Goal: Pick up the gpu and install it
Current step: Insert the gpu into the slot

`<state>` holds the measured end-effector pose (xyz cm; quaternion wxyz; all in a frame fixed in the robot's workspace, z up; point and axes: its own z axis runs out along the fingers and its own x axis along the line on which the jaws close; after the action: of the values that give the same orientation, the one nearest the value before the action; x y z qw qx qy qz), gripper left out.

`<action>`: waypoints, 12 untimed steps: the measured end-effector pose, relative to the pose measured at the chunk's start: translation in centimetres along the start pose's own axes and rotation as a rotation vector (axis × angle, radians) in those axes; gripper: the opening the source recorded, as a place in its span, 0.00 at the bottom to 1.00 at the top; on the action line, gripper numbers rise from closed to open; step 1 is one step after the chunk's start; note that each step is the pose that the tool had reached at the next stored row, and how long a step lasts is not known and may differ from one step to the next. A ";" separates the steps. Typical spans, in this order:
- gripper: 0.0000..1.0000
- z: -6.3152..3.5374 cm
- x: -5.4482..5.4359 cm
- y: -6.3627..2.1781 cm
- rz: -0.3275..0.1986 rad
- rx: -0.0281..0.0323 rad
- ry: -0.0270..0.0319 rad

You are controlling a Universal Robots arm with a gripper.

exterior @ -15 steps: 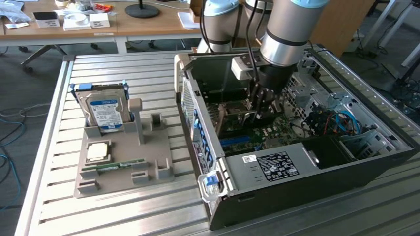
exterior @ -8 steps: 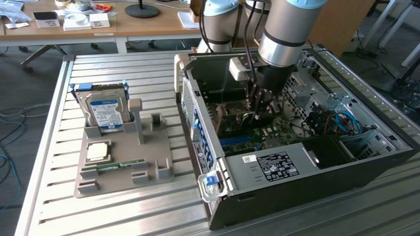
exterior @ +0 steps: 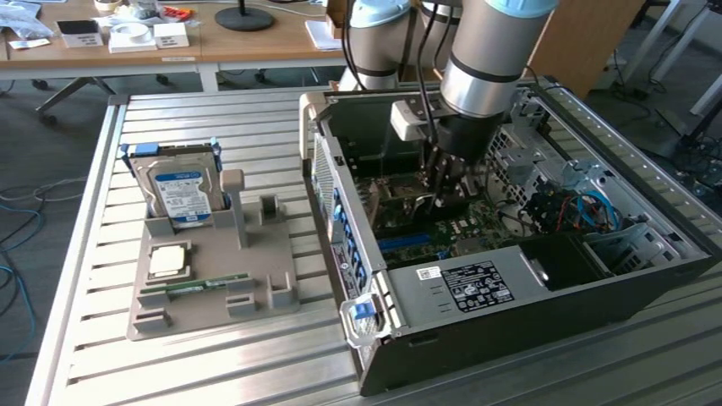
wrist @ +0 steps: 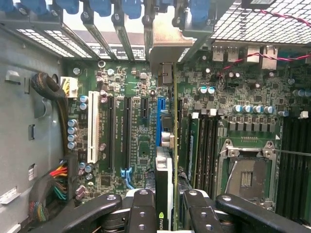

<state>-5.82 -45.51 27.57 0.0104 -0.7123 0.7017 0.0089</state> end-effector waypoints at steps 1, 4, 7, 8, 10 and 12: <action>0.27 0.05 0.0 0.08 0.000 0.0000 0.0002; 0.27 0.45 0.1 0.55 0.000 0.0001 0.0001; 0.27 0.63 0.1 0.69 0.000 0.0001 0.0000; 0.27 0.70 0.1 0.73 0.000 0.0000 0.0000; 0.27 0.85 0.1 0.84 0.000 0.0001 0.0000; 0.27 0.95 0.1 0.93 0.000 0.0000 0.0002</action>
<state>-6.75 -45.58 26.62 0.0103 -0.7123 0.7018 0.0088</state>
